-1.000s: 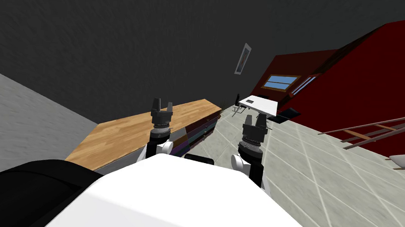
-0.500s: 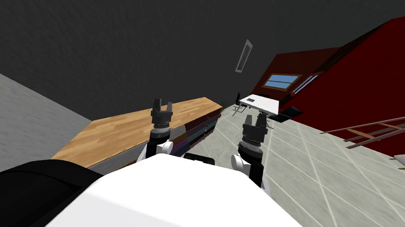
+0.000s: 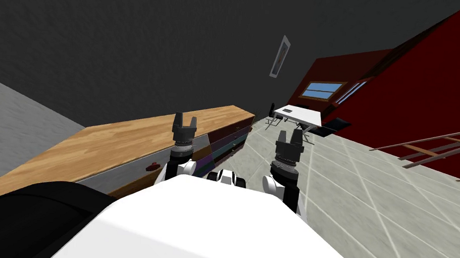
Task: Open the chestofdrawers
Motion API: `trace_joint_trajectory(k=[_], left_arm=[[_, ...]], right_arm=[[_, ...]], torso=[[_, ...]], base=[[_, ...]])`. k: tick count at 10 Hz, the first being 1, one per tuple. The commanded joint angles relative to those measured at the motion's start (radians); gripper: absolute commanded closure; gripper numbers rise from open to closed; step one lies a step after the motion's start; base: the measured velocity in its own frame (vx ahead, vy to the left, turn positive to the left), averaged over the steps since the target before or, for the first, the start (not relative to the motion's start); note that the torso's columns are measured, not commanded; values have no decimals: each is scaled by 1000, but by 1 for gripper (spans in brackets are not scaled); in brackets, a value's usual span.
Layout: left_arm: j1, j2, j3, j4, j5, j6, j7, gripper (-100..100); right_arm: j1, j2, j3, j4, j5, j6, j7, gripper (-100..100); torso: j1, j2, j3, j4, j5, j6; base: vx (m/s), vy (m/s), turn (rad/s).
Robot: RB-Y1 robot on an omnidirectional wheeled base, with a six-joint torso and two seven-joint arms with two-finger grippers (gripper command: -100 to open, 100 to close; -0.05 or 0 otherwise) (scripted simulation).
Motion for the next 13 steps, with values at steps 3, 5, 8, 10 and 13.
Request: trace_joint_trajectory(k=[3, 5, 8, 10, 13], left_arm=[[-15, 105, 22, 69, 18, 7, 18, -100], [-22, 127, 35, 114, 30, 11, 30, -100], [-35, 141, 58, 188, 49, 17, 49, -100], [-44, 140, 73, 239, 62, 22, 61, -100], [-57, 131, 94, 312, 81, 28, 79, -100]], right_arm=[[0, 0, 0, 0, 0, 0, 0, 0], [0, 0, 0, 0, 0, 0, 0, 0], [0, 0, 0, 0, 0, 0, 0, 0], [0, 0, 0, 0, 0, 0, 0, 0], [0, 0, 0, 0, 0, 0, 0, 0]], torso=[[-2, 11, -26, 13, -1, 0], [0, 13, -25, 14, 0, 0], [0, 13, -25, 14, 0, 0], [2, 12, -25, 14, 0, 0], [1, 15, -24, 15, 0, 0]], base=[[84, -108, 58], [97, -140, 84], [117, -183, 89], [127, -161, 77], [89, -174, 85]])
